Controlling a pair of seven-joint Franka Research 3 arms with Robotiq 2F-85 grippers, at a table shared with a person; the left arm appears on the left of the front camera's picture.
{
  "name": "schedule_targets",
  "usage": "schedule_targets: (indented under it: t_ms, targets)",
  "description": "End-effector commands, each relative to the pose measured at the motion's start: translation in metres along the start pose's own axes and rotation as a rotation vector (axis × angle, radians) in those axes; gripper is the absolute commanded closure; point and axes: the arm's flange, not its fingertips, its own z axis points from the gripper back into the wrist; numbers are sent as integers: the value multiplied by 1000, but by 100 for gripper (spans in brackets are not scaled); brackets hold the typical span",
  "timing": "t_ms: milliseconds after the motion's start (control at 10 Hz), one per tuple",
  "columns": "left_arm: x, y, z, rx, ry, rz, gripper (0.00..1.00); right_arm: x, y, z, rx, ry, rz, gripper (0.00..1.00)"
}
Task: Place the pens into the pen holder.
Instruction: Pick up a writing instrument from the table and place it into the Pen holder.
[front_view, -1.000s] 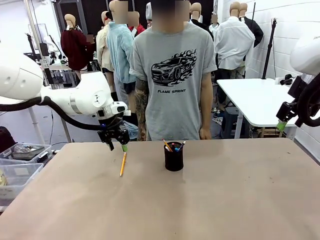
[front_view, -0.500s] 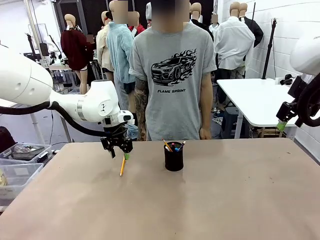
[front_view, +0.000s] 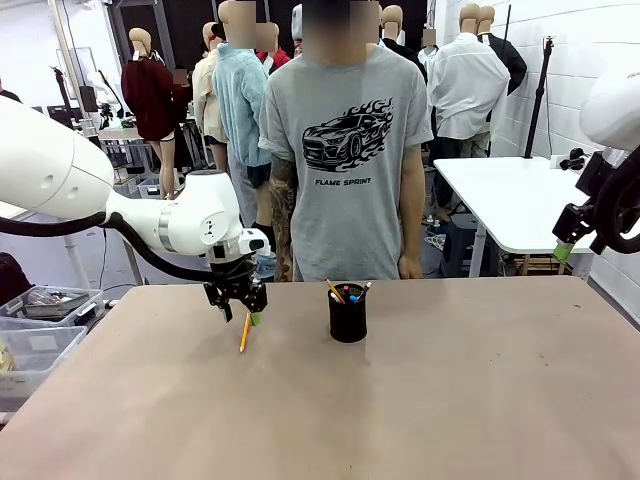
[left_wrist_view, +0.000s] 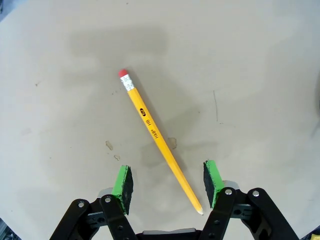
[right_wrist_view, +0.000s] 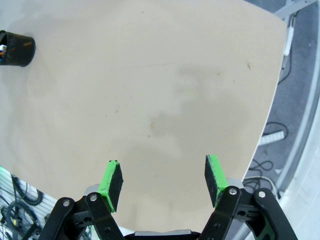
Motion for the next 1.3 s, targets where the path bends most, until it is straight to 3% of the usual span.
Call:
schedule_targets:
  t_ms: [0,300,500,700,800,1200]
  targets:
    - [-1,-5,-4,29,-12,1,25,0,-2,-1,2,-13,13,17]
    - [0,-10,-9,58,17,-6,28,0,-2,-1,2,-13,13,17]
    - [0,-11,-9,49,3,-17,50,0,-2,-1,2,-13,13,17]
    - [-1,-12,-8,53,29,-19,87,0,-2,-1,2,-13,13,17]
    - [-2,-12,-7,67,29,-21,100,0,-2,-1,2,-13,13,17]
    - [-2,-10,-17,74,30,-25,100,0,-2,-1,2,-13,13,17]
